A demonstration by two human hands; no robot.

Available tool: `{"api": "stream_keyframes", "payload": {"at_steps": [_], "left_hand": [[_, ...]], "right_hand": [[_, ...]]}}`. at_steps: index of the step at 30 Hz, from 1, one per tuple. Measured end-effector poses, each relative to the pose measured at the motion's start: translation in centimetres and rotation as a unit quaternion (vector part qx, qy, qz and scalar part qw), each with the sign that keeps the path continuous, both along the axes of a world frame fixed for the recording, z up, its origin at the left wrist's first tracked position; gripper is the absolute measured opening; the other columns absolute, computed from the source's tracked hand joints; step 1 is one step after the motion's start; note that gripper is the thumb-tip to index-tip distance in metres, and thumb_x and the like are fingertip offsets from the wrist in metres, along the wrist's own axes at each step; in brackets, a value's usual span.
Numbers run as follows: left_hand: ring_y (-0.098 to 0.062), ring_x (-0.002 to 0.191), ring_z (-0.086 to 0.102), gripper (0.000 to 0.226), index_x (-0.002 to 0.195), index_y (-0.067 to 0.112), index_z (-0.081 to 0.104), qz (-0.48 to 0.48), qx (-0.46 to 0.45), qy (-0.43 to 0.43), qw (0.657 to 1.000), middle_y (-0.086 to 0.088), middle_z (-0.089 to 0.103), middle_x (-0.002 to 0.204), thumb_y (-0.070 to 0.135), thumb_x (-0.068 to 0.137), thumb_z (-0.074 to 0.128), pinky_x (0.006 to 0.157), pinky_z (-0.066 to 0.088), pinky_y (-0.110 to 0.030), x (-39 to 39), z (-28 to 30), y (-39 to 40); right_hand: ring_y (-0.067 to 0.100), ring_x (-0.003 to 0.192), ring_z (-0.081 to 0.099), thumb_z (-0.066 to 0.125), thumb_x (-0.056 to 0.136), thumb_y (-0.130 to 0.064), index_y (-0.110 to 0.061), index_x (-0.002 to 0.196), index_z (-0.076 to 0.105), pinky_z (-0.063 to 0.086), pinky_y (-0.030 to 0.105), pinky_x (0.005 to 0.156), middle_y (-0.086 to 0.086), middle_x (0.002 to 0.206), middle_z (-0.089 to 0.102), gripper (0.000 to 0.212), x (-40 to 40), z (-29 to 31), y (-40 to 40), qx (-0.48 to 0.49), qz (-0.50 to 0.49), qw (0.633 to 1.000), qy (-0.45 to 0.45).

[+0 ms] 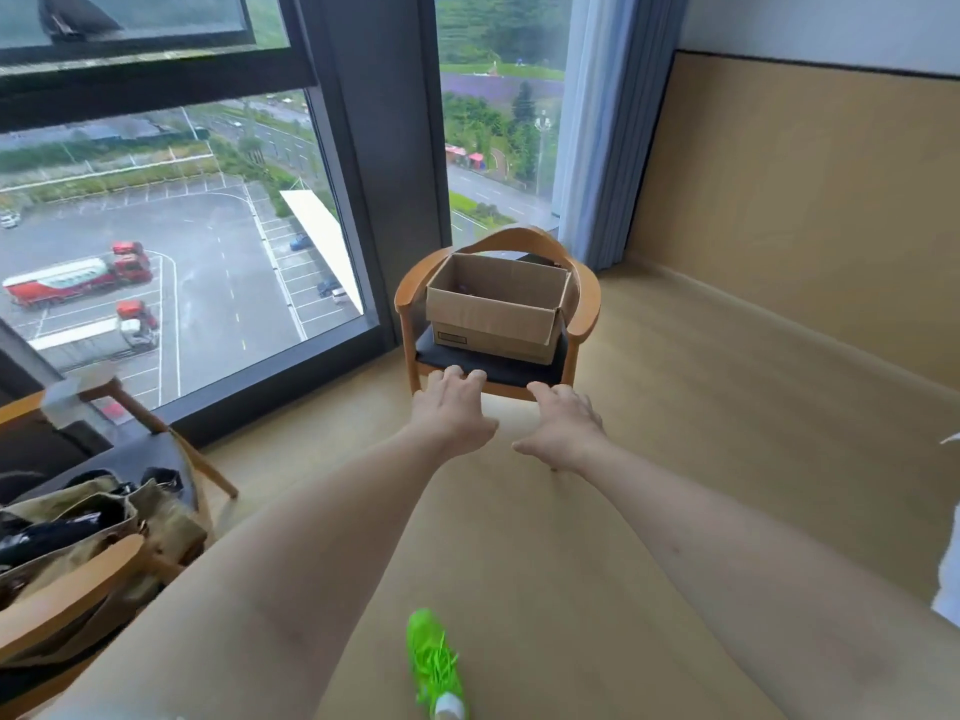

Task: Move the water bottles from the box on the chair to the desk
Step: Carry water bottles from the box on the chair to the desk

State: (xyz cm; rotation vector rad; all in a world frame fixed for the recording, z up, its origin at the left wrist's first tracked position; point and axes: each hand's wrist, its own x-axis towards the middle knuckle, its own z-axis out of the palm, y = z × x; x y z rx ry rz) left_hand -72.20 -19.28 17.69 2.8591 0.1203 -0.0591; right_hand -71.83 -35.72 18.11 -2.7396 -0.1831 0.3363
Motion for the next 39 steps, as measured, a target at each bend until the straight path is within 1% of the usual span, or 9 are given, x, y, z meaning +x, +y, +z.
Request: {"api": "stream_keyframes", "payload": {"at_steps": [3, 6, 9, 14, 21, 24, 30, 35, 39], "left_hand": [[-0.03, 0.13, 0.043, 0.066, 0.143, 0.029, 0.049, -0.016, 0.006, -0.005, 1.0, -0.004, 0.052, 0.135, 0.046, 0.084, 0.073, 0.097, 0.049, -0.046, 6.6, -0.8, 1.4], [-0.029, 0.122, 0.045, 0.058, 0.136, 0.029, 0.052, -0.024, -0.001, -0.02, 1.0, -0.002, 0.053, 0.125, 0.046, 0.083, 0.069, 0.09, 0.049, -0.042, 14.0, -1.1, 3.6], [-0.027, 0.123, 0.046, 0.061, 0.14, 0.029, 0.05, -0.011, -0.023, -0.024, 0.999, -0.003, 0.055, 0.131, 0.046, 0.085, 0.071, 0.095, 0.053, -0.047, 21.4, -1.1, 5.8], [-0.028, 0.122, 0.049, 0.059, 0.138, 0.032, 0.051, -0.015, -0.025, 0.004, 1.0, -0.003, 0.056, 0.132, 0.046, 0.083, 0.07, 0.096, 0.054, -0.05, 31.7, -1.2, 9.5], [-0.03, 0.128, 0.047, 0.064, 0.143, 0.029, 0.048, -0.029, -0.005, 0.055, 0.998, -0.005, 0.054, 0.136, 0.047, 0.086, 0.071, 0.1, 0.05, -0.049, 41.8, -3.5, 12.1], [-0.028, 0.127, 0.046, 0.064, 0.144, 0.03, 0.047, -0.031, -0.007, 0.067, 0.997, -0.004, 0.053, 0.137, 0.046, 0.087, 0.071, 0.101, 0.05, -0.048, 46.1, -4.8, 12.4], [-0.028, 0.124, 0.049, 0.061, 0.141, 0.03, 0.049, -0.021, 0.002, 0.092, 0.995, -0.002, 0.053, 0.134, 0.05, 0.087, 0.07, 0.099, 0.052, -0.049, 56.3, -8.6, 12.9], [-0.029, 0.123, 0.049, 0.054, 0.138, 0.029, 0.05, 0.003, 0.02, 0.158, 0.987, -0.004, 0.053, 0.129, 0.044, 0.089, 0.067, 0.098, 0.052, -0.048, 64.4, -11.4, 13.6], [-0.029, 0.125, 0.049, 0.06, 0.147, 0.028, 0.046, 0.018, 0.008, 0.187, 0.982, -0.005, 0.053, 0.135, 0.04, 0.092, 0.065, 0.098, 0.052, -0.046, 70.4, -12.7, 13.7]], "right_hand": [[0.03, 0.139, 0.038, 0.079, 0.082, -0.047, -0.032, 0.155, 0.031, 0.04, 0.044, 0.108, 0.006, 0.151, 0.042, 0.088, 6.1, -1.0, 1.3, -0.007, -0.009, 1.0, 0.004], [0.028, 0.13, 0.043, 0.078, 0.081, -0.047, -0.03, 0.151, 0.034, 0.044, 0.041, 0.101, 0.005, 0.141, 0.048, 0.085, 12.6, -1.2, 3.2, -0.017, -0.01, 1.0, -0.004], [0.027, 0.13, 0.044, 0.078, 0.082, -0.047, -0.03, 0.153, 0.034, 0.048, 0.042, 0.102, 0.005, 0.141, 0.047, 0.085, 19.0, -1.0, 5.2, -0.014, -0.023, 1.0, -0.012], [0.029, 0.134, 0.042, 0.078, 0.084, -0.044, -0.029, 0.154, 0.033, 0.047, 0.042, 0.101, 0.006, 0.147, 0.044, 0.085, 28.3, -0.6, 7.8, -0.011, -0.054, 0.998, 0.007], [0.029, 0.135, 0.043, 0.08, 0.082, -0.044, -0.03, 0.153, 0.034, 0.048, 0.045, 0.104, 0.006, 0.147, 0.046, 0.086, 38.0, -3.1, 10.6, -0.004, -0.066, 0.997, 0.044], [0.029, 0.134, 0.043, 0.079, 0.083, -0.047, -0.029, 0.152, 0.035, 0.047, 0.044, 0.103, 0.006, 0.145, 0.046, 0.084, 42.7, -4.5, 11.1, -0.006, -0.064, 0.996, 0.057], [0.033, 0.138, 0.038, 0.076, 0.085, -0.048, -0.025, 0.156, 0.032, 0.042, 0.045, 0.11, 0.01, 0.151, 0.041, 0.087, 54.6, -9.0, 10.9, -0.01, -0.046, 0.993, 0.108], [0.034, 0.137, 0.041, 0.074, 0.085, -0.044, -0.026, 0.154, 0.032, 0.042, 0.043, 0.106, 0.011, 0.149, 0.042, 0.083, 64.1, -12.6, 10.9, -0.005, -0.033, 0.986, 0.163], [0.033, 0.135, 0.044, 0.076, 0.083, -0.045, -0.026, 0.153, 0.034, 0.045, 0.043, 0.1, 0.009, 0.147, 0.045, 0.084, 70.2, -14.6, 10.9, -0.003, -0.03, 0.981, 0.192]]}}
